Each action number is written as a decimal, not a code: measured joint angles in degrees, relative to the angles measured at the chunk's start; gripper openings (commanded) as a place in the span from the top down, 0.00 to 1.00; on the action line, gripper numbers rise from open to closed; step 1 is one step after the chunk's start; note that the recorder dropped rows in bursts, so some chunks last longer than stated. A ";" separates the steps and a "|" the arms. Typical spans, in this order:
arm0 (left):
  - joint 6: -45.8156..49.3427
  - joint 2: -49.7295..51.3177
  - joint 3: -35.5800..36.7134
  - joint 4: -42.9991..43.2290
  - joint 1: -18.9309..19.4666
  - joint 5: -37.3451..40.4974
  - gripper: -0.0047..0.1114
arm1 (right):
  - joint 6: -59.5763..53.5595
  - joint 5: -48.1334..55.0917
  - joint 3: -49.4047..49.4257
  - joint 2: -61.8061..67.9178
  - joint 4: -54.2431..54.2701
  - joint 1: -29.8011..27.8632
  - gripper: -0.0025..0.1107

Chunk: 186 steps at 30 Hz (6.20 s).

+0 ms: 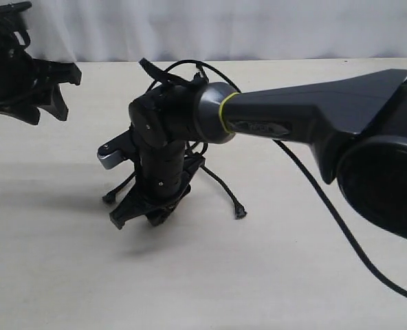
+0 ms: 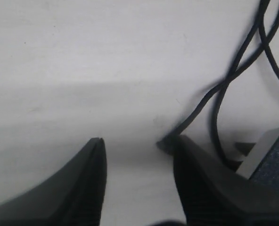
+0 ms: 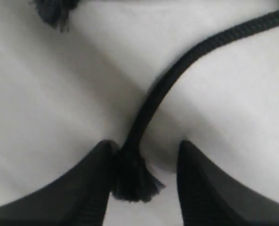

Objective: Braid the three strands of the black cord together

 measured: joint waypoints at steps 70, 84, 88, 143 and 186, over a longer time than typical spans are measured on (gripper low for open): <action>2.25 19.66 12.05 -35.65 -31.14 -30.42 0.96 | -44.54 2.83 30.72 -8.85 45.61 -31.83 0.66; 4.37 8.69 10.87 -24.89 -24.09 -29.01 0.96 | -36.62 1.97 30.81 -17.62 42.96 -39.11 0.58; 2.52 12.17 10.87 -22.25 -23.25 -29.25 0.96 | -34.39 1.09 30.85 -21.38 40.35 -39.35 0.58; 5.69 -83.29 30.62 11.84 5.55 -8.05 0.96 | -3.00 -15.81 62.18 -113.37 4.17 -39.35 0.94; 6.11 -95.30 70.12 0.06 5.55 -25.65 0.96 | -2.07 -33.79 96.69 -130.70 5.21 -39.39 0.94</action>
